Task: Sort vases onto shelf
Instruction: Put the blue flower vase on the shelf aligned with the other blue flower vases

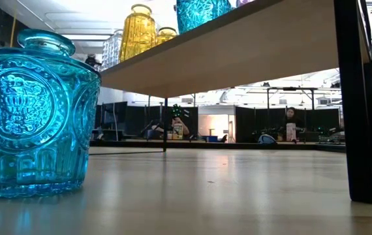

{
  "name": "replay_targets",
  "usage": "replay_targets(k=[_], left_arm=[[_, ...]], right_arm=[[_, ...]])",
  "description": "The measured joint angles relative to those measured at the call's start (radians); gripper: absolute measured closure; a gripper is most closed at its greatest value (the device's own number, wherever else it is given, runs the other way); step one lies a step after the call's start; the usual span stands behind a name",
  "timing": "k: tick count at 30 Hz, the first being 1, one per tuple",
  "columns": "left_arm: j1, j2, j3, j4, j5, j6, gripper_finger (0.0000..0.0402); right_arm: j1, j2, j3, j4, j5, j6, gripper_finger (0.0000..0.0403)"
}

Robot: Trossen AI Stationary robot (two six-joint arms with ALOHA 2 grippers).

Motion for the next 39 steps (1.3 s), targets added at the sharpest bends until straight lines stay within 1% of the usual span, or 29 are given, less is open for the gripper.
replay_targets(k=[3,6,8,11,12,15,18,21,25,28,30,32,36,37,38,39], left_arm=[[0.0,0.017,0.001,0.0,0.04,0.041,0.0402],[0.0,0.056,0.001,0.001,0.042,0.071,0.0401],[0.0,0.099,0.001,0.001,0.058,0.101,0.0401],[-0.001,0.176,0.001,0.001,0.116,0.171,0.0402],[-0.003,0.205,0.001,0.001,0.13,0.194,0.0402],[-0.019,0.276,0.0,0.011,0.126,0.25,0.0402],[-0.04,0.335,0.0,0.07,0.128,0.299,0.0402],[-0.062,0.371,0.0,0.139,0.141,0.304,0.0402],[-0.079,0.399,0.0,0.209,0.123,0.288,0.0401],[-0.075,0.413,0.0,0.259,0.093,0.248,0.0401],[-0.064,0.429,0.0,0.286,0.062,0.22,0.0401],[-0.047,0.456,0.0,0.326,0.052,0.195,0.0402],[-0.007,0.542,0.0,0.356,0.055,0.137,0.0401],[0.0,0.567,0.0,0.358,0.06,0.128,0.0401],[0.005,0.593,0.0,0.36,0.066,0.119,0.0401],[0.01,0.622,0.0,0.369,0.068,0.112,0.0402]], right_arm=[[0.005,-0.022,0.0,0.002,0.024,0.0,0.0222],[0.011,-0.04,0.0,0.027,0.036,-0.007,0.0222],[0.013,-0.055,0.0,0.063,0.039,-0.031,0.0222],[0.017,-0.095,0.0,0.109,0.073,-0.087,0.0222],[0.018,-0.111,0.0,0.126,0.093,-0.115,0.0222],[0.018,-0.159,0.0,0.157,0.154,-0.21,0.0222],[0.018,-0.208,0.0,0.193,0.201,-0.313,0.0222],[0.018,-0.261,0.002,0.242,0.217,-0.446,0.0222],[0.019,-0.336,0.001,0.244,0.238,-0.648,0.0222],[0.023,-0.418,0.001,0.183,0.251,-0.767,0.0232],[0.023,-0.482,0.001,0.087,0.243,-0.799,0.0253],[0.024,-0.55,0.001,-0.046,0.209,-0.785,0.0285],[0.029,-0.688,0.001,-0.3,0.106,-0.674,0.0376],[0.033,-0.718,0.002,-0.346,0.091,-0.658,0.0389],[0.04,-0.744,0.002,-0.382,0.084,-0.655,0.0394],[0.049,-0.765,0.002,-0.412,0.085,-0.644,0.039]])
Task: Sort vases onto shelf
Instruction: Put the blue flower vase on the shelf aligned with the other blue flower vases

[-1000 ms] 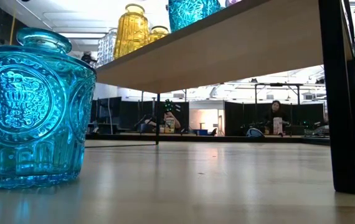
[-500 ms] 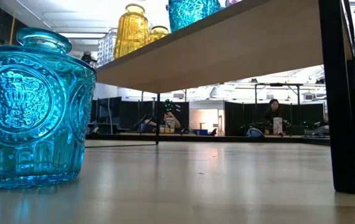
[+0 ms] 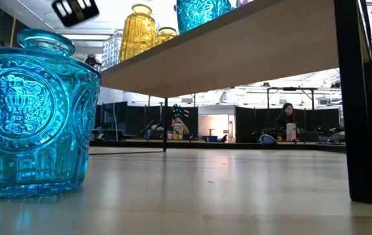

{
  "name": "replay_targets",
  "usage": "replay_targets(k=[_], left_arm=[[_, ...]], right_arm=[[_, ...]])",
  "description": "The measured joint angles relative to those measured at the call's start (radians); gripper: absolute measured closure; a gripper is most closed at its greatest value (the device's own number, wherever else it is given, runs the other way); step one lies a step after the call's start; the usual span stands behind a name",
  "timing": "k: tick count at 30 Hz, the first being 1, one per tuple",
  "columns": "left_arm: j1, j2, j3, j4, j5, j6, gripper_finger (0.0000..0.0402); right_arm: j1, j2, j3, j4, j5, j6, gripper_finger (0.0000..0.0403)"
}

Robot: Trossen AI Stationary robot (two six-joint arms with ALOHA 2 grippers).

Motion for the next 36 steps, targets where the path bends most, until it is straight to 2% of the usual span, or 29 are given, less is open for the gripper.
replay_targets(k=[8,15,22,26,31,36], left_arm=[[-0.003,0.168,-0.001,0.161,0.097,0.001,0.0401],[-0.02,0.176,0.0,0.232,0.178,0.205,0.0401],[-0.056,0.176,0.0,0.232,0.184,0.158,0.0395],[-0.056,0.176,0.0,0.232,0.188,0.157,0.036],[-0.056,0.185,0.0,0.225,0.175,0.214,0.029],[-0.056,0.208,-0.001,0.217,0.176,0.207,0.0228]], right_arm=[[0.054,-0.105,0.0,-0.133,0.01,0.013,0.0397],[0.08,-0.115,-0.001,-0.206,-0.01,0.066,0.0401],[0.106,-0.112,-0.004,-0.228,-0.032,0.115,0.0402],[0.123,-0.111,-0.004,-0.227,-0.026,0.122,0.0403],[0.126,-0.111,-0.004,-0.227,-0.023,0.122,0.0403],[0.128,-0.111,-0.004,-0.223,-0.029,0.122,0.0403]])
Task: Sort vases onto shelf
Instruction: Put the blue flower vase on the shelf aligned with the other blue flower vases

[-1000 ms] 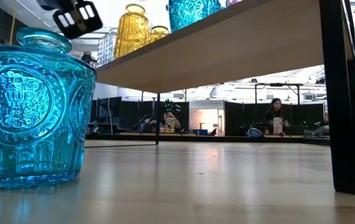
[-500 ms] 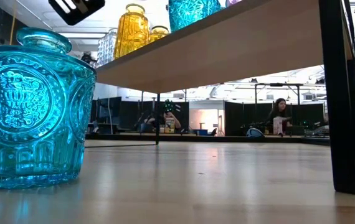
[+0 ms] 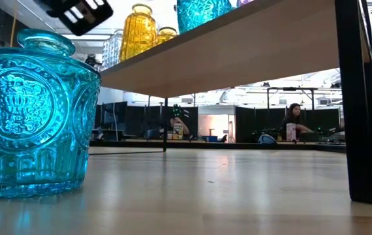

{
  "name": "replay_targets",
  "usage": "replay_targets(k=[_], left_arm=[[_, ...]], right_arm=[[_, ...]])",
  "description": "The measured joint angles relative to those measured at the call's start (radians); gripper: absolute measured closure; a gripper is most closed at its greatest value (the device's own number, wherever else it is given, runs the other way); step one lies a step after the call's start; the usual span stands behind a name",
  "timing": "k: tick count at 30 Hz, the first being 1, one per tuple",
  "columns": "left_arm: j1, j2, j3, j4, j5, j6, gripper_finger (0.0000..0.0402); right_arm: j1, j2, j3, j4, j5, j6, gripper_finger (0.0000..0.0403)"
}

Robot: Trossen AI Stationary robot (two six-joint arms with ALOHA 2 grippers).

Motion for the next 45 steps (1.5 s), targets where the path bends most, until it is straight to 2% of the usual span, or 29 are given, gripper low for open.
replay_targets(k=[6,17,25,33,40,45], left_arm=[[-0.005,0.061,0.001,0.028,0.011,-0.034,0.0201],[-0.014,0.149,0.003,0.117,0.043,-0.026,0.0208],[-0.014,0.189,0.008,0.106,0.015,-0.022,0.0209],[-0.021,0.138,0.008,-0.037,-0.113,-0.053,0.0209],[-0.033,0.137,0.061,-0.152,-0.115,-0.07,0.021],[-0.048,0.138,0.091,-0.259,-0.112,-0.107,0.0228]], right_arm=[[0.005,0.0,0.0,0.0,0.001,-0.004,0.0403],[0.005,0.0,0.0,0.0,0.001,-0.003,0.0403],[0.007,0.0,0.0,0.0,0.001,0.001,0.0403],[0.007,0.0,0.0,0.0,0.001,0.0,0.0403],[0.007,0.0,0.0,0.0,0.001,0.0,0.0403],[0.007,0.0,0.0,0.0,0.0,0.0,0.0403]])
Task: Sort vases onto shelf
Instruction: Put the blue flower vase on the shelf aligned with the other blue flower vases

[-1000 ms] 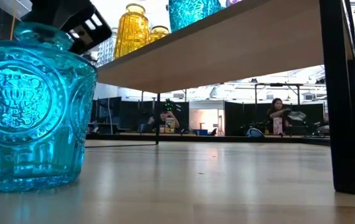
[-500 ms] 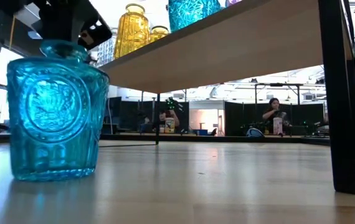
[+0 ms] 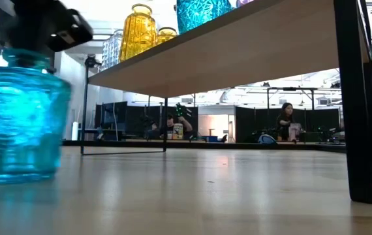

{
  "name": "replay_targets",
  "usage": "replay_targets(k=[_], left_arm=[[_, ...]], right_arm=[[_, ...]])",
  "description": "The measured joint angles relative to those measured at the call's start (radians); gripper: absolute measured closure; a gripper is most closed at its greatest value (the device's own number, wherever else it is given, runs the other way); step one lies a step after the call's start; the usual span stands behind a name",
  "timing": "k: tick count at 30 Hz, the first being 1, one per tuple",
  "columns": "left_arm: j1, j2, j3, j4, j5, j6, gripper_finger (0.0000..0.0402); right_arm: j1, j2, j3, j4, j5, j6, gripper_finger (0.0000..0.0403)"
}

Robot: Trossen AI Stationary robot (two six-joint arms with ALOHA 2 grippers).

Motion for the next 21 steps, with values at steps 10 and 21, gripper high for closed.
replay_targets(k=[10,21], left_arm=[[-0.029,0.001,0.017,-0.082,-0.043,-0.025,0.0292],[-0.03,0.0,0.017,-0.078,-0.062,-0.053,0.0386]], right_arm=[[0.005,0.0,0.0,0.0,0.002,-0.007,0.0403],[0.014,0.0,0.0,0.001,0.008,-0.008,0.0403]])
